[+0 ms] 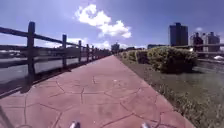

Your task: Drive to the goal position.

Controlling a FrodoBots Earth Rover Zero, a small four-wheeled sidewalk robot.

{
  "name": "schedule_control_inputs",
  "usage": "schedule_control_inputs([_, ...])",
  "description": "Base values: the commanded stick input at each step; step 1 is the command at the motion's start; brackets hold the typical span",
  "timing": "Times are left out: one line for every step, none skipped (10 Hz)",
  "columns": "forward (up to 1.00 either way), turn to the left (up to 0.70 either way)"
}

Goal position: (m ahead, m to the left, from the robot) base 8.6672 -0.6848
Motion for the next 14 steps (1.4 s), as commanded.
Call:
schedule_control_inputs([0.85,0.00])
schedule_control_inputs([0.85,0.00])
schedule_control_inputs([0.85,0.00])
schedule_control_inputs([0.85,0.00])
schedule_control_inputs([0.85,0.00])
schedule_control_inputs([0.85,0.00])
schedule_control_inputs([0.85,0.00])
schedule_control_inputs([0.85,0.00])
schedule_control_inputs([0.85,0.00])
schedule_control_inputs([0.85,0.00])
schedule_control_inputs([0.85,0.00])
schedule_control_inputs([0.85,0.00])
schedule_control_inputs([0.85,0.00])
schedule_control_inputs([0.85,0.00])
